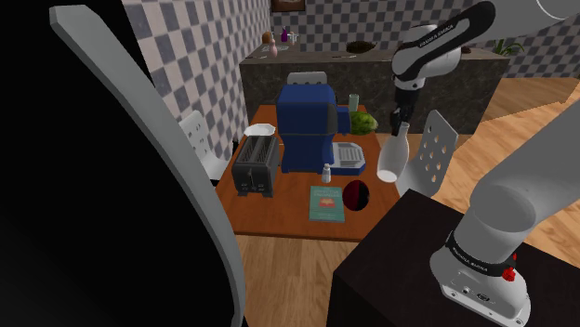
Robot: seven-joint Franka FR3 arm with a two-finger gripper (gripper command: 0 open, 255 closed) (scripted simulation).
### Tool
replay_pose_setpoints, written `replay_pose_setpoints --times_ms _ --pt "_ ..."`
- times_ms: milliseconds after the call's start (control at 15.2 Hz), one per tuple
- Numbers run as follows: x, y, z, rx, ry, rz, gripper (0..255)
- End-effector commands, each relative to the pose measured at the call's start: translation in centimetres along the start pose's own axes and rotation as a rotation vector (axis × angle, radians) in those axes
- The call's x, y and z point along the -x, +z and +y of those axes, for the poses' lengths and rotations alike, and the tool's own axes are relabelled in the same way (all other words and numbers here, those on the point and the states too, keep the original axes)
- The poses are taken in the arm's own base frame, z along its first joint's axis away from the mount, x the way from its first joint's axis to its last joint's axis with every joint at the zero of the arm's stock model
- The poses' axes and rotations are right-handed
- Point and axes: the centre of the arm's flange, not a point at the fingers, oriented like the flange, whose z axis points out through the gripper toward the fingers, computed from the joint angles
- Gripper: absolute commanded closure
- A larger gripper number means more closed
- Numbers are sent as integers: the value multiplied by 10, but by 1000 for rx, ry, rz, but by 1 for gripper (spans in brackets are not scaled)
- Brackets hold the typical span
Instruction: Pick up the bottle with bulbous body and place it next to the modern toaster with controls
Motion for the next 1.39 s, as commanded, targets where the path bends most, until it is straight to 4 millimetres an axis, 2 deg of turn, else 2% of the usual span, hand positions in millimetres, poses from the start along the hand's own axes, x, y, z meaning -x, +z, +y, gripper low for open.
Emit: replay_pose_setpoints --times_ms 0,1320 --pt "1 -12 -1 0 0 0 255" --pt "5 -118 -3 0 0 0 255"
